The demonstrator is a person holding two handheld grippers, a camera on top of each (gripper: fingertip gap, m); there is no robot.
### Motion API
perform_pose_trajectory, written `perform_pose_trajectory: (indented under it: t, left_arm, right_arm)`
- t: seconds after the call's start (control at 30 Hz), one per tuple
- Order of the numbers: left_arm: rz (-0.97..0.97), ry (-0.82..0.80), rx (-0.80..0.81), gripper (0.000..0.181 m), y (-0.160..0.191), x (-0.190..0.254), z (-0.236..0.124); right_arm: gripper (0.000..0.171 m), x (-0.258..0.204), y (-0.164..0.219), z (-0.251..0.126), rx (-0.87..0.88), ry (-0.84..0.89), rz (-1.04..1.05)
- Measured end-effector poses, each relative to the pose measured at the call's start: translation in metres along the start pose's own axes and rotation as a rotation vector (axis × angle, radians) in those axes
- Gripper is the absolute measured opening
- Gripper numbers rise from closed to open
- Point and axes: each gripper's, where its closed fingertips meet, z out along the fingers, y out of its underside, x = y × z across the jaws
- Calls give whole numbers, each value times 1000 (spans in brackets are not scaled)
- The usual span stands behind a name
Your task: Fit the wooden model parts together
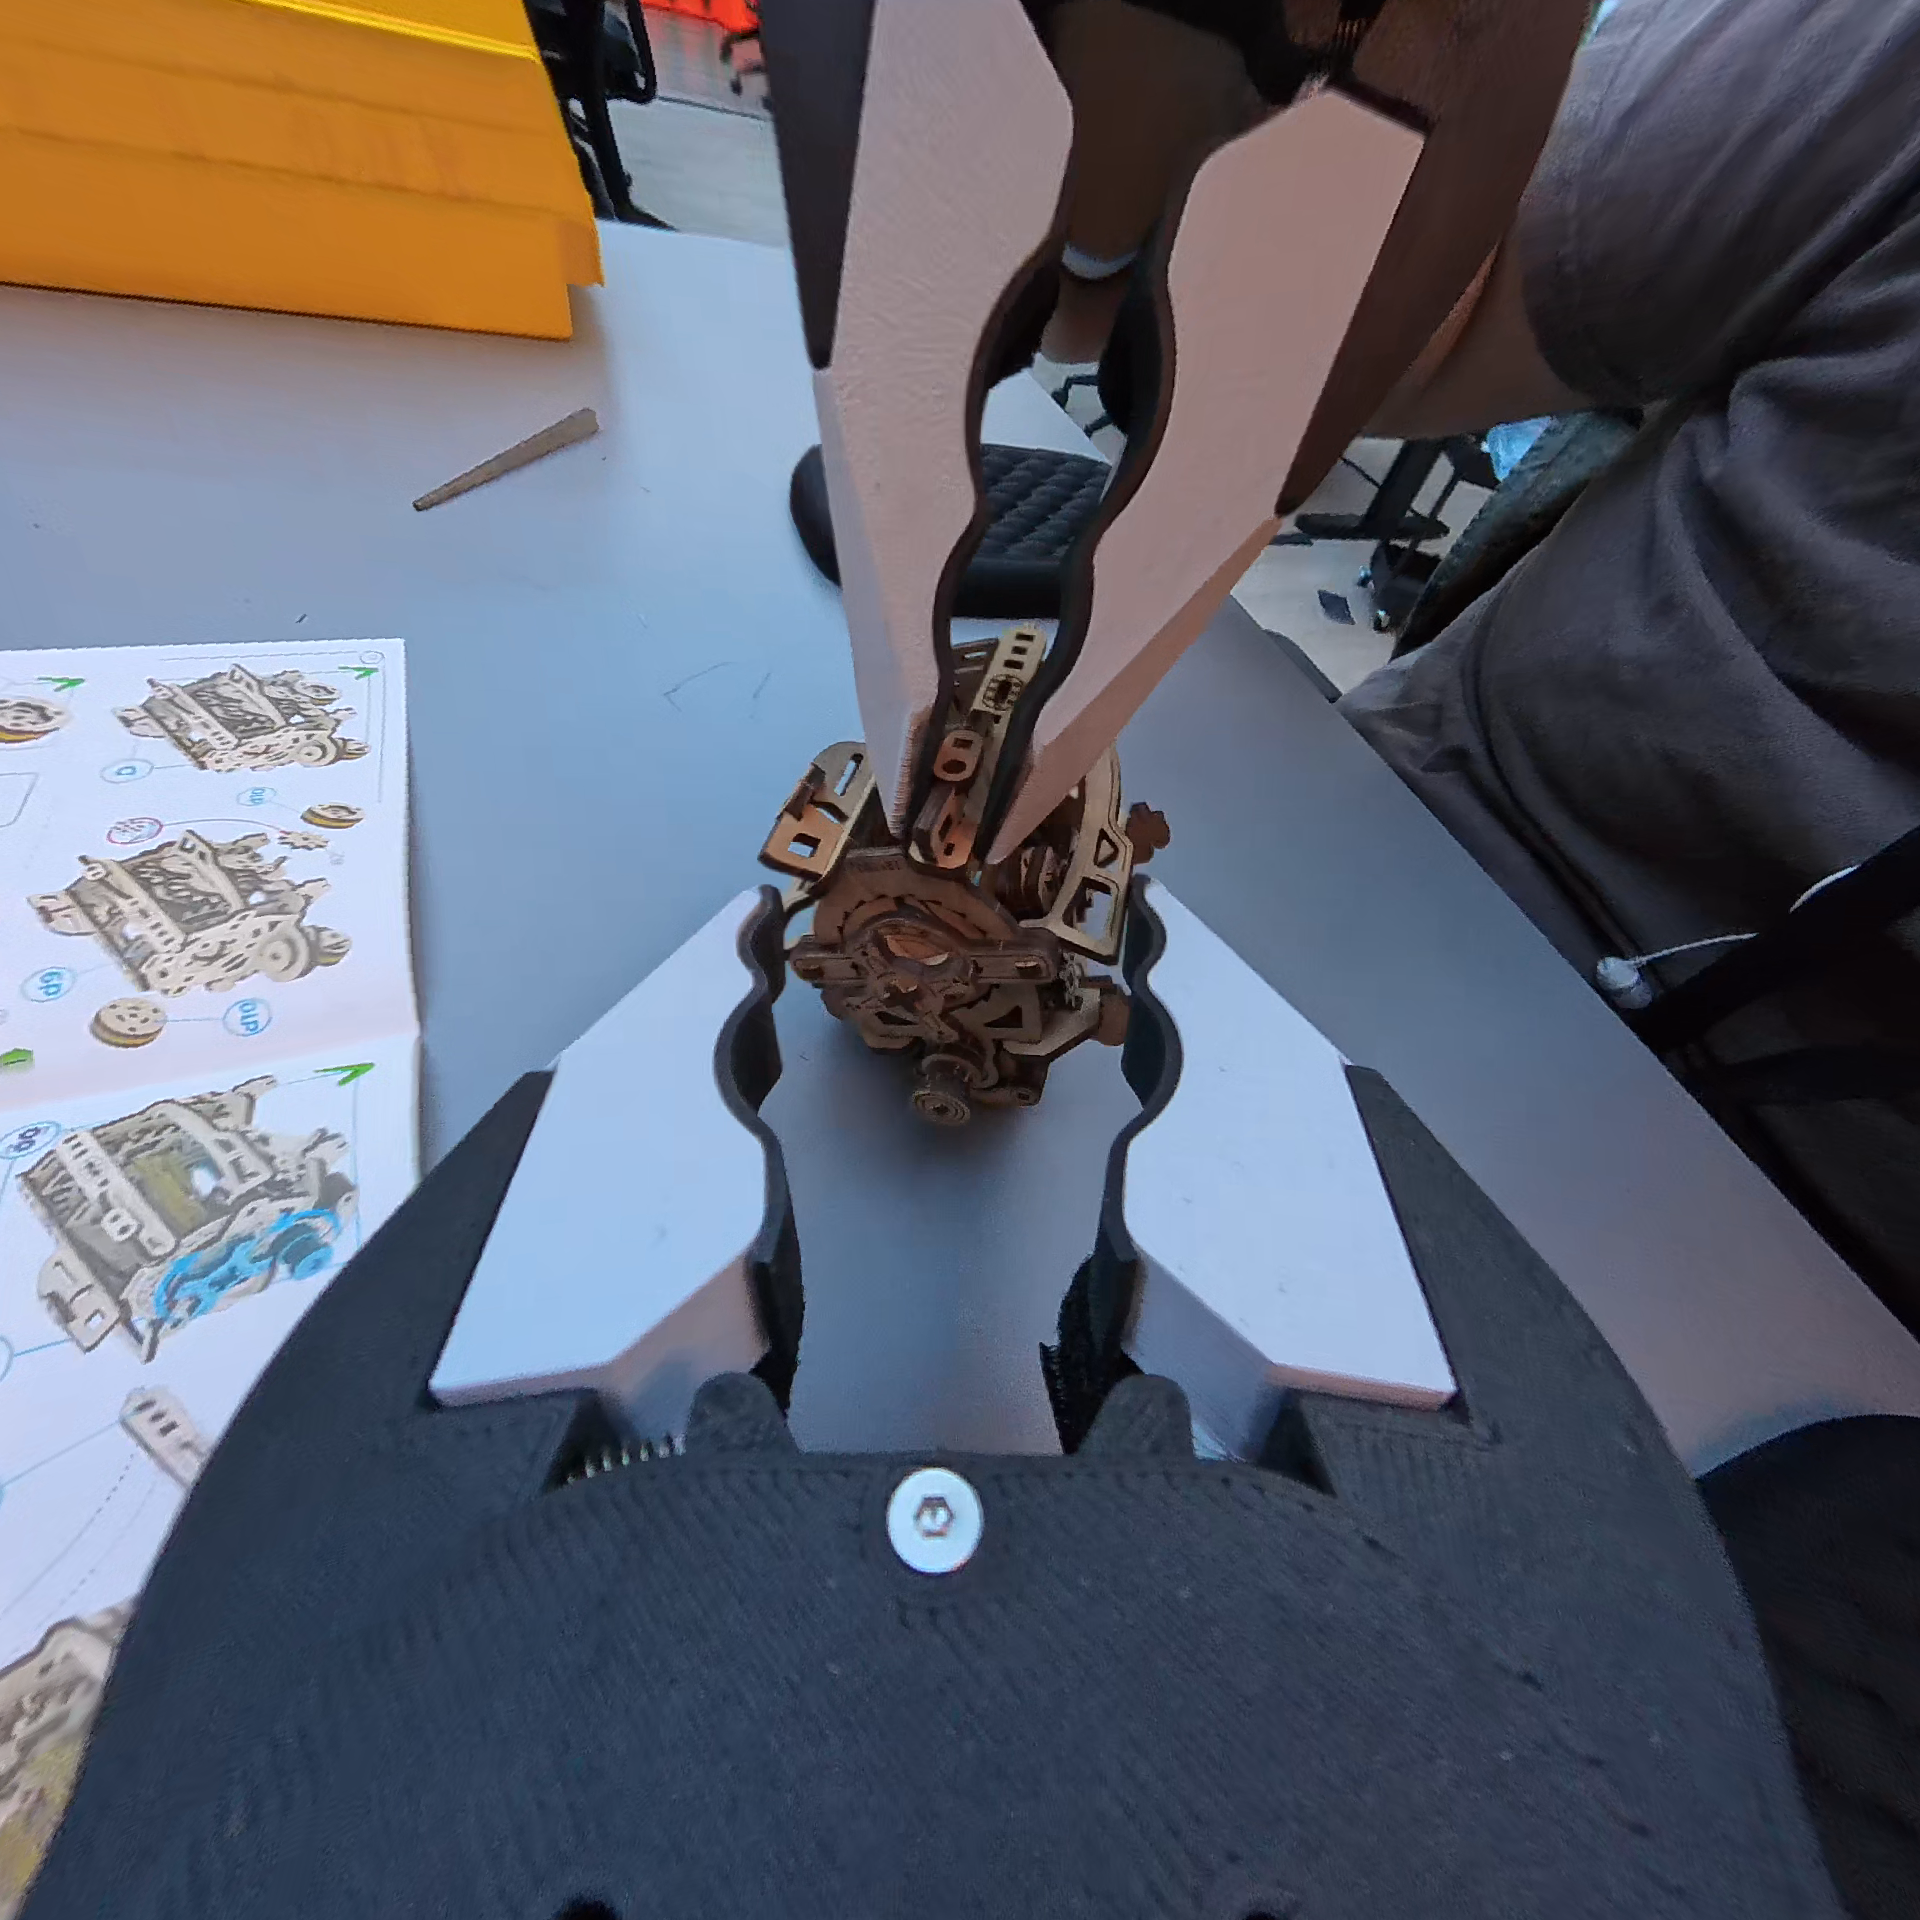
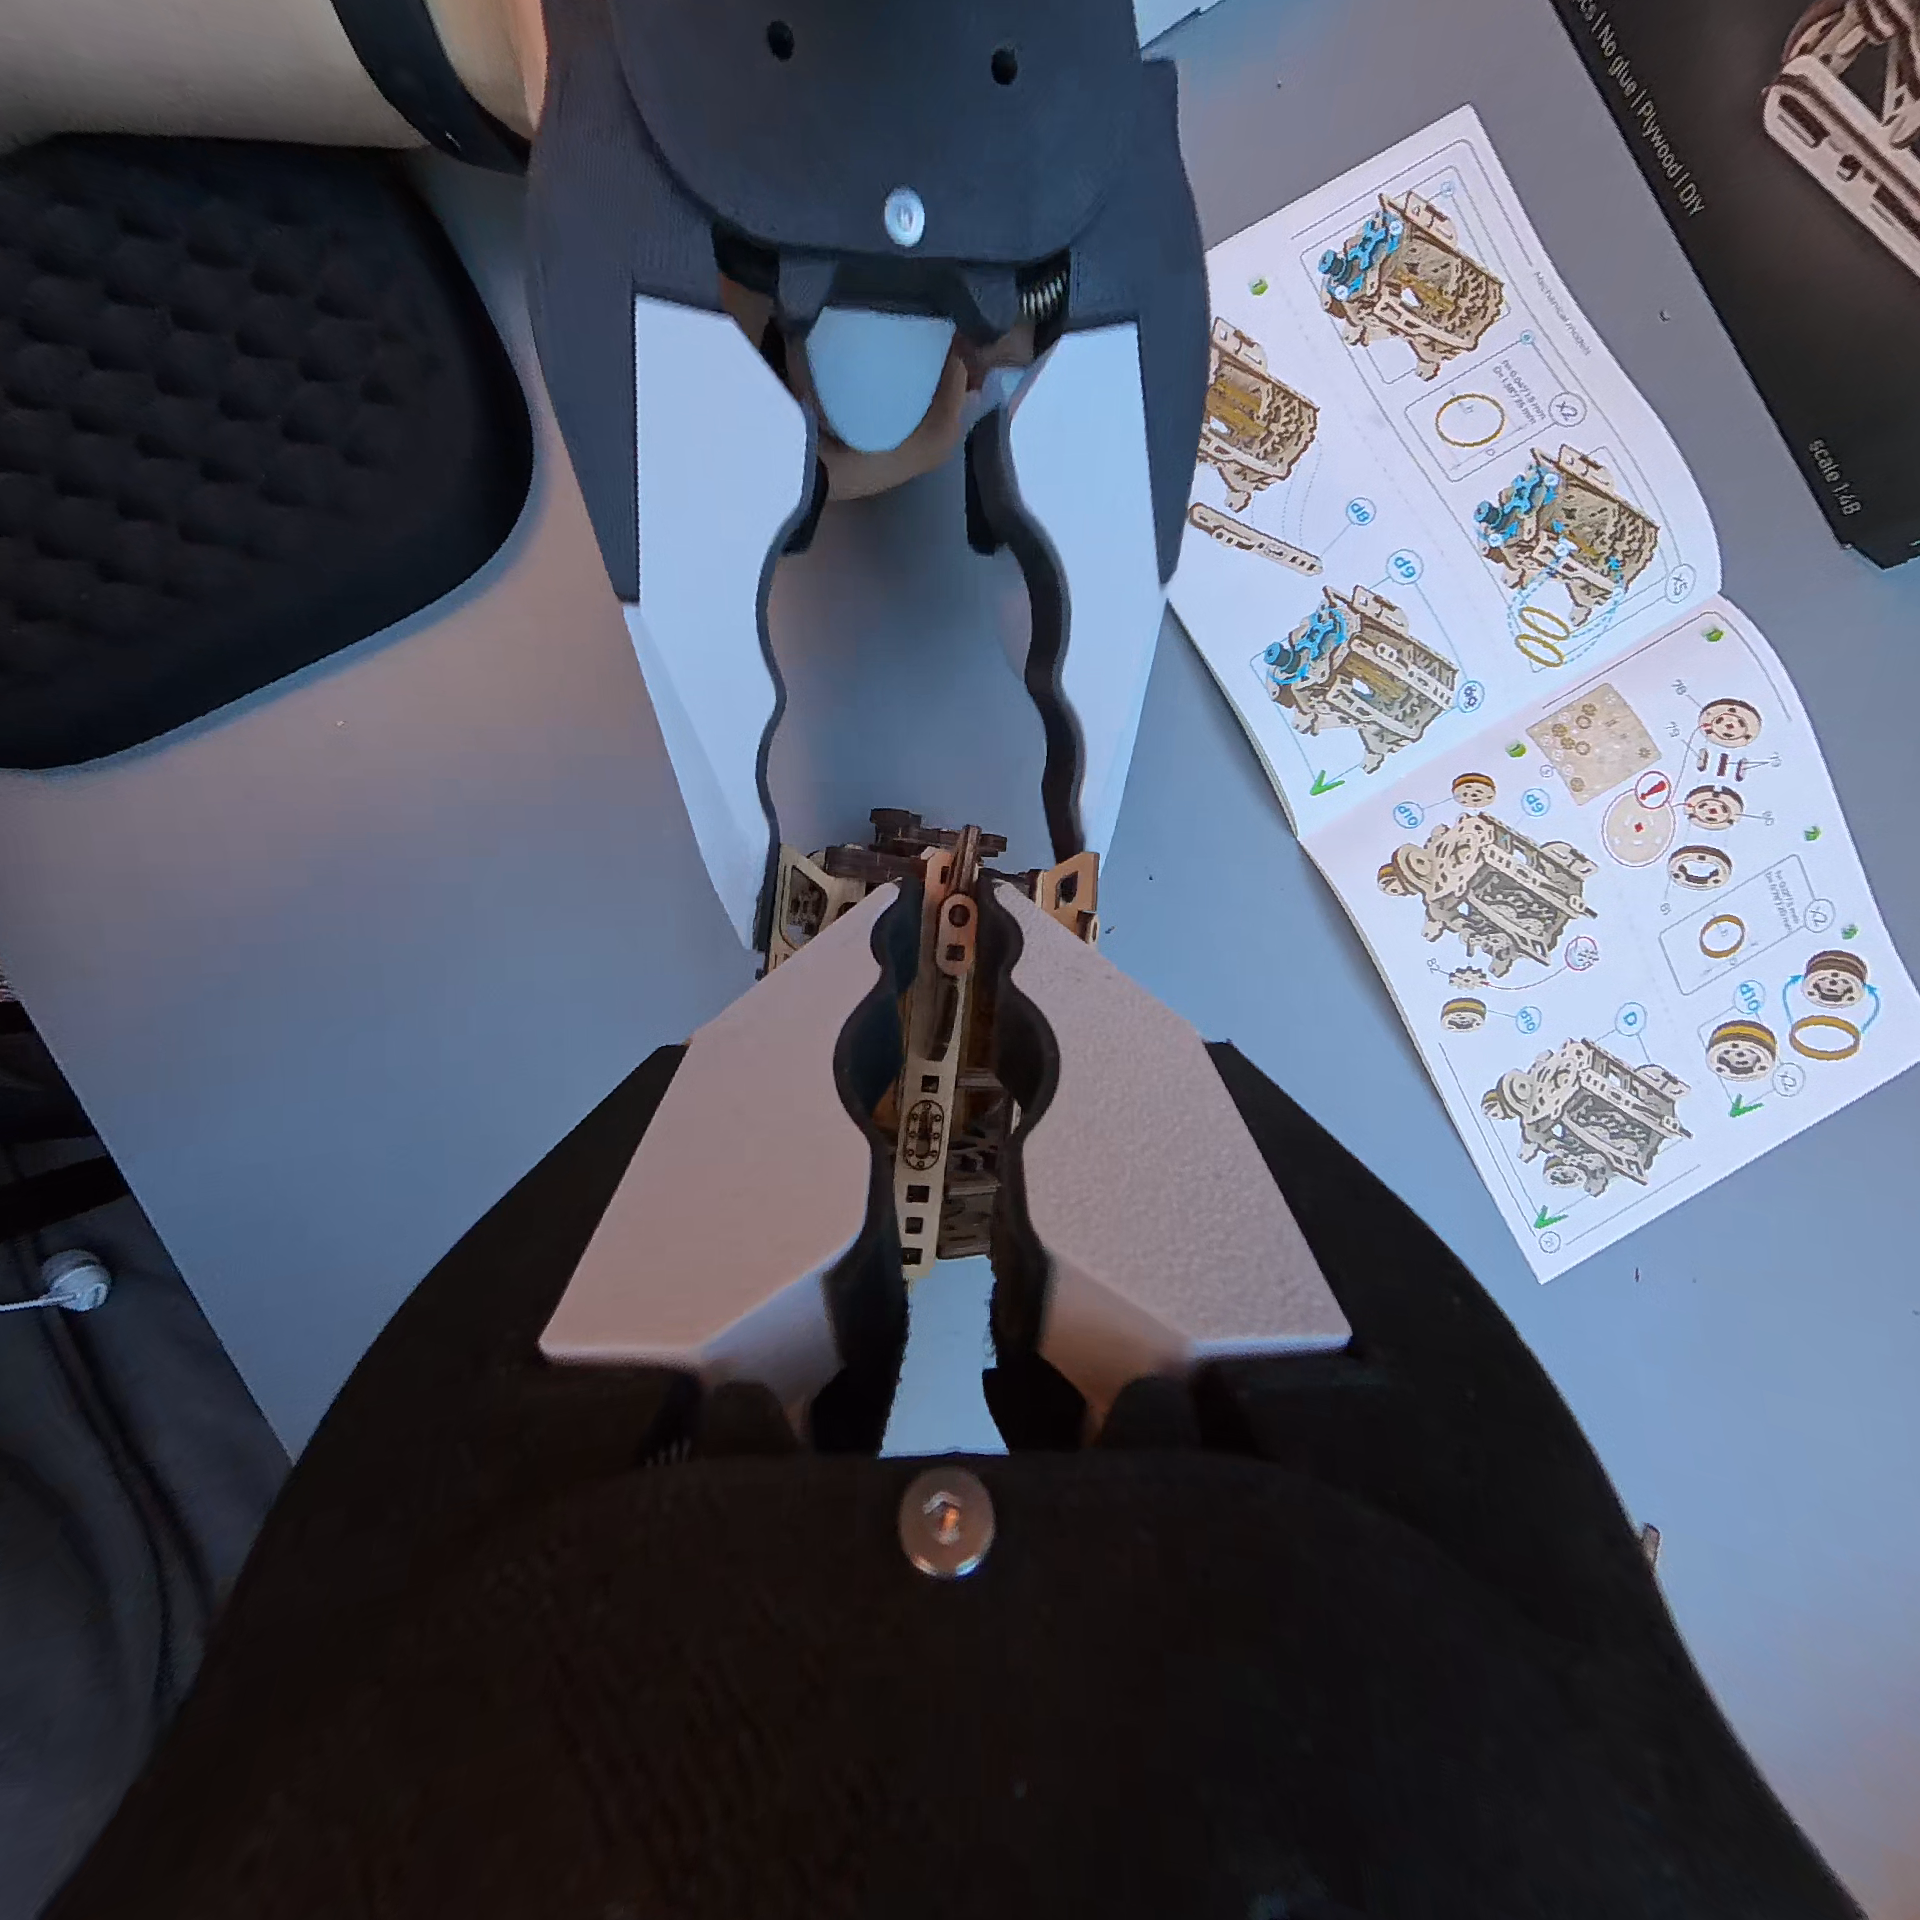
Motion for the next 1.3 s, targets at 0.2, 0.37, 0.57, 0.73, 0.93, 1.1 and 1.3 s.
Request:
perform_pose_trajectory:
  t: [0.2, 0.37, 0.57, 0.73, 0.93, 1.1, 1.3]
  left_arm:
    - [31, -62, 120, 38, -20, -7, -27]
    - [129, -66, 160, 19, -35, 2, -31]
    - [180, -77, 112, 8, -28, 3, -23]
    - [186, -90, 108, 6, -28, 0, -22]
    - [186, -105, 110, 1, -28, -3, -22]
    - [184, -95, 107, 1, -26, -2, -20]
    - [195, -96, 103, 2, -26, -1, -18]
  right_arm:
    - [9, 0, 1, -1, 2, 2, -17]
    - [9, -1, 2, -1, -5, -6, -29]
    - [9, -1, 2, -1, -17, -4, -47]
    - [9, -2, 3, -1, -29, -8, -53]
    - [9, -2, 3, 0, -50, -10, -67]
    - [17, 1, 7, -1, -91, -1, -65]
    - [16, 1, -8, -13, -31, -57, -29]
